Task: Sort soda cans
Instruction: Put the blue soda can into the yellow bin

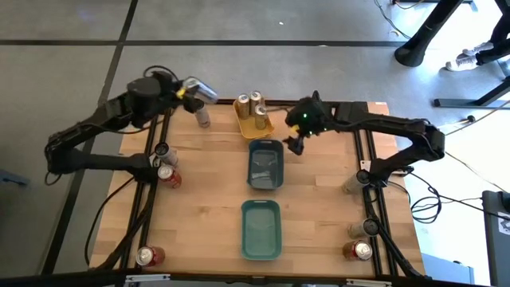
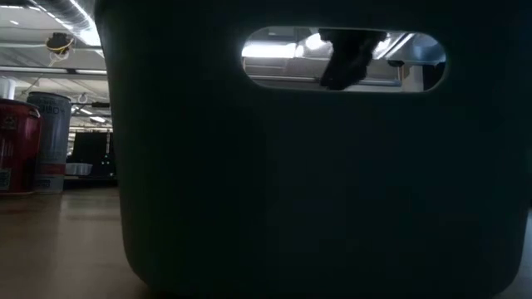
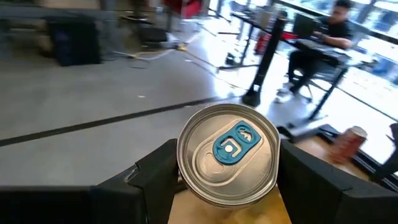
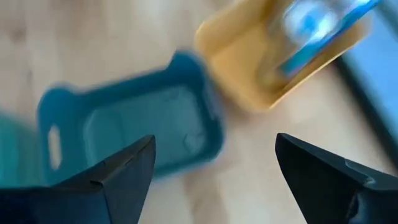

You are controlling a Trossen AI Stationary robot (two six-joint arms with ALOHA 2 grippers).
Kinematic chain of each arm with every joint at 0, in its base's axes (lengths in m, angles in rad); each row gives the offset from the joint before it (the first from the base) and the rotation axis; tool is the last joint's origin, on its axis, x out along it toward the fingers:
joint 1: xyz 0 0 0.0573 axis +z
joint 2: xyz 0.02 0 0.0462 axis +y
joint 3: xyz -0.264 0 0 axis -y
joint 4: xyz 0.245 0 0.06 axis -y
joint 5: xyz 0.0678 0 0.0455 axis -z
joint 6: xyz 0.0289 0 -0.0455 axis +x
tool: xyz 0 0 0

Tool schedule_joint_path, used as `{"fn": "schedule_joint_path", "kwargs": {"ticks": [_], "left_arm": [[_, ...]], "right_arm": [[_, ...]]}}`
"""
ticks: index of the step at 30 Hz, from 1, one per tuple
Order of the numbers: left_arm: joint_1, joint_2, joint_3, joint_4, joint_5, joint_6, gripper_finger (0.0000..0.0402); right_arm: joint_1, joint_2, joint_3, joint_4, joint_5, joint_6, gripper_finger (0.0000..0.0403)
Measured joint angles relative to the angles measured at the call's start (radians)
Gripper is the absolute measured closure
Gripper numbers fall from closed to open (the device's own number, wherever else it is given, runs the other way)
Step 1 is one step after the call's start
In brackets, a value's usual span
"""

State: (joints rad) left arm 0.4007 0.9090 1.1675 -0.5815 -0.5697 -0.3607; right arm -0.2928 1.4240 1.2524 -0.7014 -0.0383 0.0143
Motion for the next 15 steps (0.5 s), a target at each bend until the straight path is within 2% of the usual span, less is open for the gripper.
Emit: {"fn": "schedule_joint_path", "kwargs": {"ticks": [4,9,15], "left_arm": [[-0.058,0.101,0.0,0.088,0.01,0.032,0.0176],[-0.096,0.227,0.034,0.163,0.013,0.073,0.0176],[-0.121,0.38,0.085,0.163,0.022,0.079,0.0176]], "right_arm": [[0.008,-0.049,-0.118,0.057,-0.085,0.033,0.0072],[0.041,-0.102,-0.239,0.158,-0.086,0.084,0.0072],[0.067,-0.12,-0.294,0.193,-0.086,0.112,0.0072]]}}
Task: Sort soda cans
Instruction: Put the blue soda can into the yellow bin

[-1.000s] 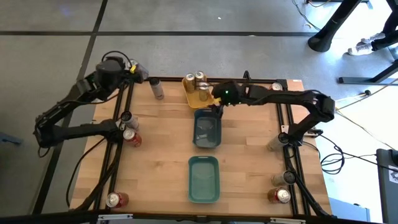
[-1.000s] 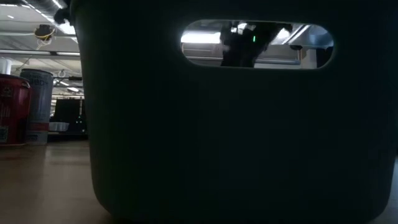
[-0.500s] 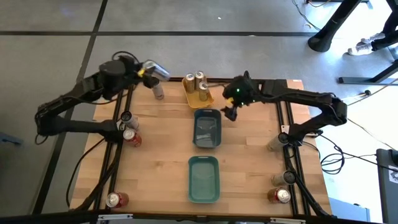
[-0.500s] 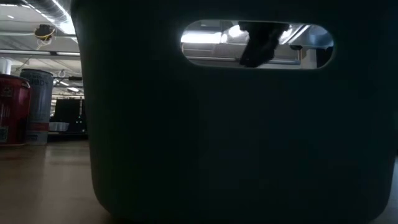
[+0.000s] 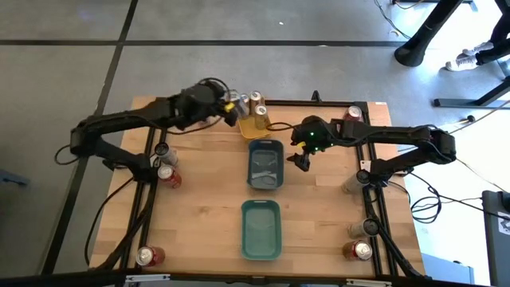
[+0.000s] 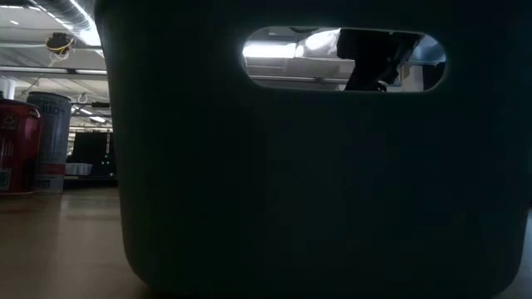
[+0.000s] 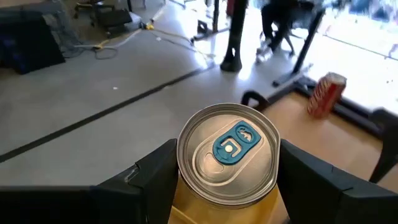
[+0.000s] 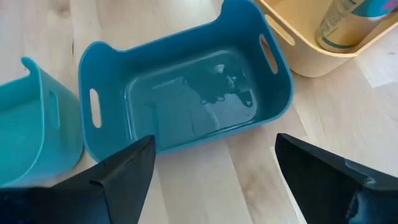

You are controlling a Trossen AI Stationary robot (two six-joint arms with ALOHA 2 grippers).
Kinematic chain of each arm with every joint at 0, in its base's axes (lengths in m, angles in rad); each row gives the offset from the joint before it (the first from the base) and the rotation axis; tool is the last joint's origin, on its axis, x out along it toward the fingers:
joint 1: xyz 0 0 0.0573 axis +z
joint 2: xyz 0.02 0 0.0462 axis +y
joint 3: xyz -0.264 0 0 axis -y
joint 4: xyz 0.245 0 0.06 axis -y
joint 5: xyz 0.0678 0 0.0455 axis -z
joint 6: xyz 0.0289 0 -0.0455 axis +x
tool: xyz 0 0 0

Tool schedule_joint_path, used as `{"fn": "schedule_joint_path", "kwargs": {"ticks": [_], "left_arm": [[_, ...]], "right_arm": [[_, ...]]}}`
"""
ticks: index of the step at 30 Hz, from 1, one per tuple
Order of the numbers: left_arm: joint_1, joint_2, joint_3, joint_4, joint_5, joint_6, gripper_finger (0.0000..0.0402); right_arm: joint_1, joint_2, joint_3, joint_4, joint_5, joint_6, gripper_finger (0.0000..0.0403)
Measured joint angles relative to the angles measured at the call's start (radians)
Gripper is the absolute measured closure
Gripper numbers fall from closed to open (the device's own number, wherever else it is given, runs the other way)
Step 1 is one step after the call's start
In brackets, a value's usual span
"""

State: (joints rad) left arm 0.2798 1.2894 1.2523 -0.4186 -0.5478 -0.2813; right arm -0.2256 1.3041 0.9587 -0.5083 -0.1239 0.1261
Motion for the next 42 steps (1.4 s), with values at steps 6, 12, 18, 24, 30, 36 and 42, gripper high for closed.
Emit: {"fn": "schedule_joint_path", "kwargs": {"ticks": [6,12,18,24,30,36,42], "left_arm": [[0.011,0.11,0.003,0.0,0.025,-0.001,0.0176],[0.058,0.202,0.003,0.016,0.054,-0.025,0.0176],[0.088,0.288,0.003,0.077,0.052,-0.021,0.0176],[0.098,0.35,0.003,0.124,0.054,0.001,0.0176],[0.113,0.417,0.003,0.124,0.053,0.001,0.0176],[0.114,0.46,0.003,0.145,0.054,0.0,0.0176],[0.114,0.472,0.002,0.15,0.054,0.001,0.0176]], "right_arm": [[0.006,0.0,-0.025,0.043,0.001,0.003,0.0072],[0.005,0.0,-0.043,0.048,0.002,0.007,0.0072],[0.005,0.0,-0.06,0.065,0.003,0.008,0.0072],[0.005,0.0,-0.088,0.104,0.004,0.02,0.0072],[0.005,0.0,-0.129,0.154,0.004,0.027,0.0072],[0.005,0.0,-0.137,0.163,0.003,0.027,0.0072],[0.005,0.0,-0.137,0.165,0.003,0.027,0.0072]]}}
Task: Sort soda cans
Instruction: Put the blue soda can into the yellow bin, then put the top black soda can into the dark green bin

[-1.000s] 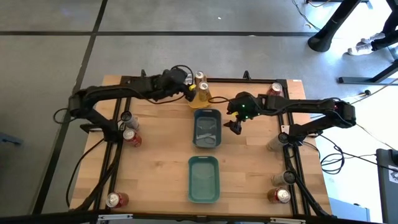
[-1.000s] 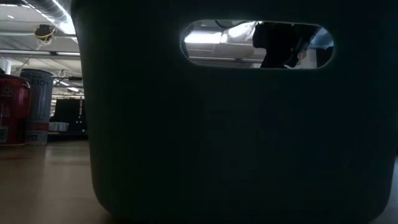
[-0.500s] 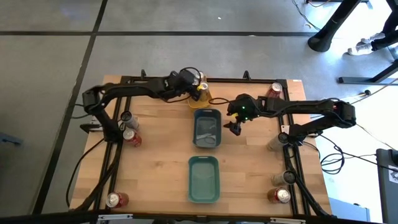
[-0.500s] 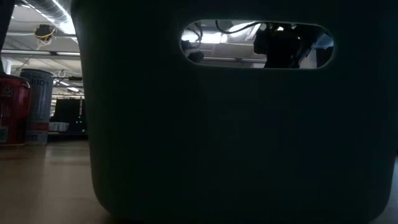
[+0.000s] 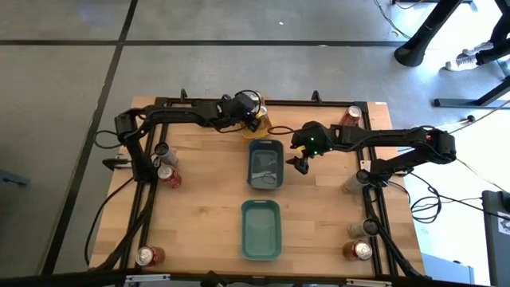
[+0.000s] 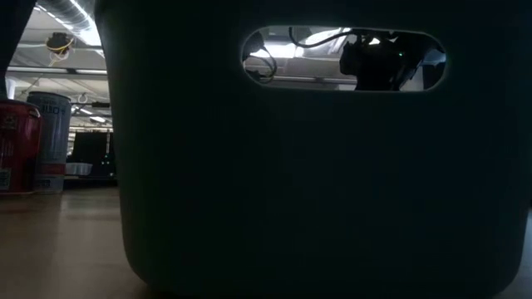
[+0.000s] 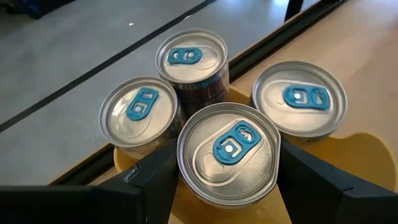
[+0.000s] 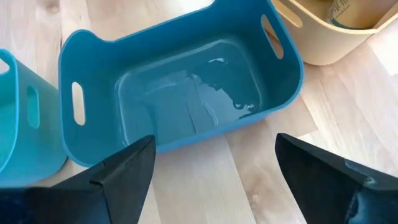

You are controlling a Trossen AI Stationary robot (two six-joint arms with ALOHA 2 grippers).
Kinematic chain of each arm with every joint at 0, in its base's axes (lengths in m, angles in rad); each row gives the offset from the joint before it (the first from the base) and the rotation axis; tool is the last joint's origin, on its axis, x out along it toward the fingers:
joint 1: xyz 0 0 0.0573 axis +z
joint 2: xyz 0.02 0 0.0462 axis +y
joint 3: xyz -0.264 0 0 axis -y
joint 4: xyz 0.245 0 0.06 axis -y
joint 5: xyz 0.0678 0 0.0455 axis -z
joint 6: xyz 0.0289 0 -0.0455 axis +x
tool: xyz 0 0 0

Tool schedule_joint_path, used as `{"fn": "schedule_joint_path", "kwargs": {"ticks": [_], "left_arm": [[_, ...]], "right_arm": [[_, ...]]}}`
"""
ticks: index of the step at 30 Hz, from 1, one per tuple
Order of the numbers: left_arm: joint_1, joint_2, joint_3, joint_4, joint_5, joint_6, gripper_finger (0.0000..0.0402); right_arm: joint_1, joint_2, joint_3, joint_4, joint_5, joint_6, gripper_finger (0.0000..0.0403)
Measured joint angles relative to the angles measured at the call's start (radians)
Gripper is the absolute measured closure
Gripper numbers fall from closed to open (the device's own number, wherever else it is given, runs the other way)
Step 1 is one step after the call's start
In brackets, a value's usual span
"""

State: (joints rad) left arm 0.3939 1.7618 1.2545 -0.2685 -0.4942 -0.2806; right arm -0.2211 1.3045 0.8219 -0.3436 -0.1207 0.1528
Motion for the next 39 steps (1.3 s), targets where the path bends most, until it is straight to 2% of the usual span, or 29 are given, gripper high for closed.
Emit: {"fn": "schedule_joint_path", "kwargs": {"ticks": [6,13,19,25,33,39], "left_arm": [[0.0,0.0,0.0,-0.004,-0.029,0.005,0.0167],[-0.004,-0.001,0.0,-0.009,-0.044,-0.027,0.0114],[-0.023,-0.02,0.0,-0.014,-0.039,0.026,0.0108],[-0.059,-0.135,0.0,-0.03,-0.037,0.051,0.0109],[-0.087,-0.363,0.0,-0.203,-0.038,0.048,0.0109],[-0.087,-0.488,0.0,-0.253,-0.038,0.063,0.0109]], "right_arm": [[0.0,0.0,0.0,0.003,0.0,0.0,0.0072],[0.0,0.0,0.0,0.004,0.0,0.0,0.0072],[0.0,0.0,0.0,0.004,0.0,-0.001,0.0072],[0.0,0.0,0.0,0.004,0.0,0.0,0.0072],[0.0,0.0,0.001,0.006,0.0,0.0,0.0072],[0.0,0.0,0.001,0.007,0.0,0.0,0.0072]]}}
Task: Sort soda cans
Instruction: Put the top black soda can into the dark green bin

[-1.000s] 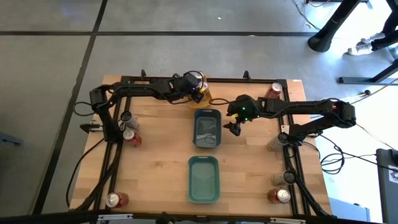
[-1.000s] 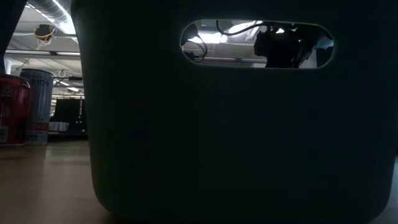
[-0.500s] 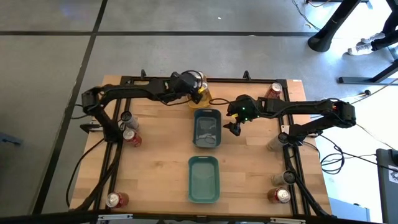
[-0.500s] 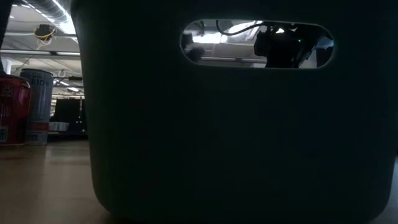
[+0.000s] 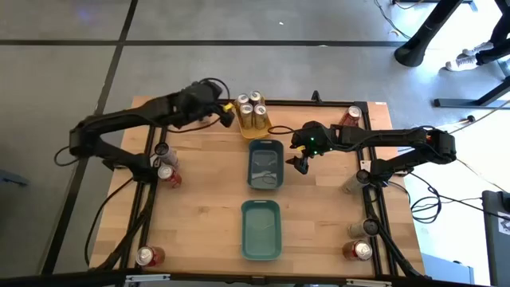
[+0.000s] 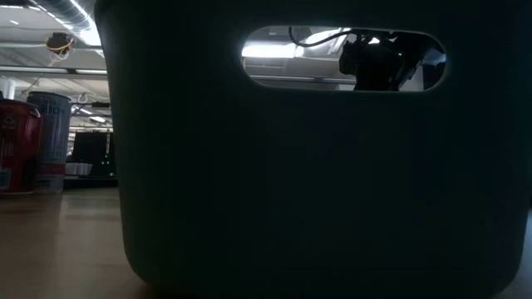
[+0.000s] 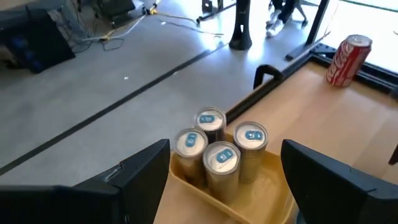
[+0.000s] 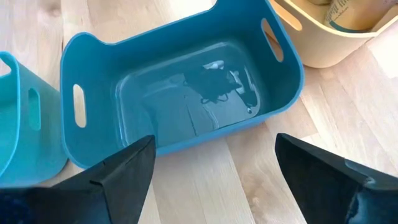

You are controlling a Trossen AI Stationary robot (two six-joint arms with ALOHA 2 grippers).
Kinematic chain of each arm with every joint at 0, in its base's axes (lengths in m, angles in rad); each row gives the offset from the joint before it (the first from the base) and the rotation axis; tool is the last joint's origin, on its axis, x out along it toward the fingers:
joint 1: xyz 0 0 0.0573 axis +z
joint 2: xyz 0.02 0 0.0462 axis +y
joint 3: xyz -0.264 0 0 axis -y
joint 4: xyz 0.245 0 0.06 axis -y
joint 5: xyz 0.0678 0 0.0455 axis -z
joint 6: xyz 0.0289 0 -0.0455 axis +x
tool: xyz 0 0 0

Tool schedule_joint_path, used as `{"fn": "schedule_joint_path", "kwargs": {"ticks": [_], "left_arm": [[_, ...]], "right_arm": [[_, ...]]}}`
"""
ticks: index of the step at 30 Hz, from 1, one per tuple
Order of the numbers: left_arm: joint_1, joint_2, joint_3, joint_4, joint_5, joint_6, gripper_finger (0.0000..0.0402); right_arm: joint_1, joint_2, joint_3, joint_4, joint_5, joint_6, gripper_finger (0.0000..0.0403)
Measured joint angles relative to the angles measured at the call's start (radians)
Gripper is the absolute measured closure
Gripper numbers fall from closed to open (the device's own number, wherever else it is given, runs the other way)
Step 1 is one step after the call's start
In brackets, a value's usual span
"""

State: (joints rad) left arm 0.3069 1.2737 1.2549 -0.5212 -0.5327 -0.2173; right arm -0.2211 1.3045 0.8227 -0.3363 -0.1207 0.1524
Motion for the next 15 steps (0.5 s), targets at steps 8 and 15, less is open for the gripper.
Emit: {"fn": "schedule_joint_path", "kwargs": {"ticks": [8,15], "left_arm": [[0.028,-0.056,0.0,-0.013,0.001,0.011,0.0108],[0.094,-0.059,0.0,-0.088,-0.004,0.008,0.0046]], "right_arm": [[0.0,0.0,0.0,0.003,0.0,0.002,0.0072],[0.0,0.0,0.0,0.004,0.0,0.002,0.0072]]}}
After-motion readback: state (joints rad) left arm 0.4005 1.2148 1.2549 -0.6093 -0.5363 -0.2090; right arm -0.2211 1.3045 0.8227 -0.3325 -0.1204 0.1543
